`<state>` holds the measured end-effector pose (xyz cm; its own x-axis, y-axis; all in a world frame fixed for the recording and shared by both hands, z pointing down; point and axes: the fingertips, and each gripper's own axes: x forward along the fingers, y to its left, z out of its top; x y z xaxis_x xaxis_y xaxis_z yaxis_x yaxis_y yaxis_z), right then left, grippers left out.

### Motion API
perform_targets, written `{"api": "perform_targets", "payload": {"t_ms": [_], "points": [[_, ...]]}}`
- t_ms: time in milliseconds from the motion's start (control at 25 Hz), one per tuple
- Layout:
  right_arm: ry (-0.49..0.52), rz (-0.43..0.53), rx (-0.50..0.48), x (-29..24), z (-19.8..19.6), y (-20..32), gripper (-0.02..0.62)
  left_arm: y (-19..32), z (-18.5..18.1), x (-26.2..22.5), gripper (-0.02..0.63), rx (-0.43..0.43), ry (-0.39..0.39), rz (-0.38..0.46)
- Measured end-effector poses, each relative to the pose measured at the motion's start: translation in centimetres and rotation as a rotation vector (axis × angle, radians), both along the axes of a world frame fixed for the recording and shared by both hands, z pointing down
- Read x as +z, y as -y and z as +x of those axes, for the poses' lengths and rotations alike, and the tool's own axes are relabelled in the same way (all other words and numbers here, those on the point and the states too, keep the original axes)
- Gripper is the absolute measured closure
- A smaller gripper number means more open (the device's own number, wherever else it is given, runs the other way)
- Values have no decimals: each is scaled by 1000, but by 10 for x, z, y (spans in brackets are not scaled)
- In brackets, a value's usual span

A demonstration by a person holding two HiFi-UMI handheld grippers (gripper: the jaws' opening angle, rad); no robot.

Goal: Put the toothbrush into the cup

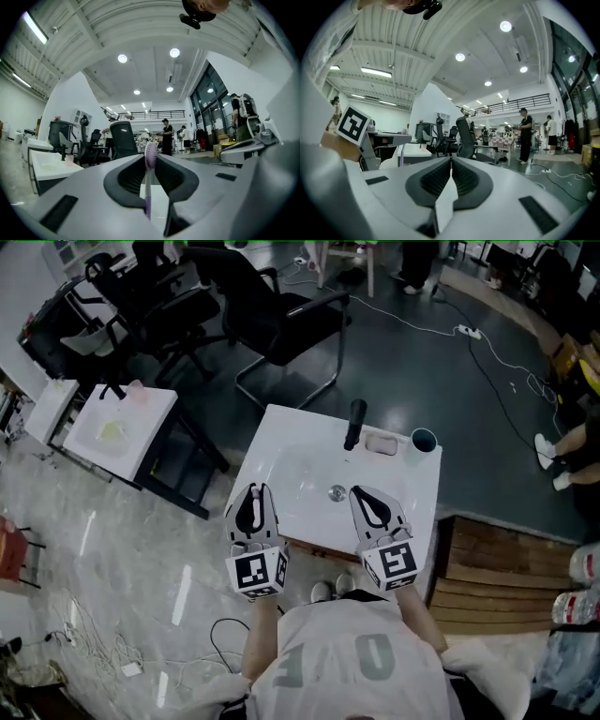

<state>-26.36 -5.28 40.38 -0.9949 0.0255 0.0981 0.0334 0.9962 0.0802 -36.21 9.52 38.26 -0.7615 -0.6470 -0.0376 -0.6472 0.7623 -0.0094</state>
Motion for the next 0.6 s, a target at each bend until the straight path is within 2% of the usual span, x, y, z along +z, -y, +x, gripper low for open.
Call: {"api": "perform_targets", "payload": {"t_ms": [120,280,600], "points": [[19,-18,116,1,18,54,563,60,4,12,526,92,-13,-1],[39,-31,263,1,54,111,563,135,30,9,526,253,0,4],[58,-17,530,-4,107,174,563,247,71,-15,526,598,65,32]]}}
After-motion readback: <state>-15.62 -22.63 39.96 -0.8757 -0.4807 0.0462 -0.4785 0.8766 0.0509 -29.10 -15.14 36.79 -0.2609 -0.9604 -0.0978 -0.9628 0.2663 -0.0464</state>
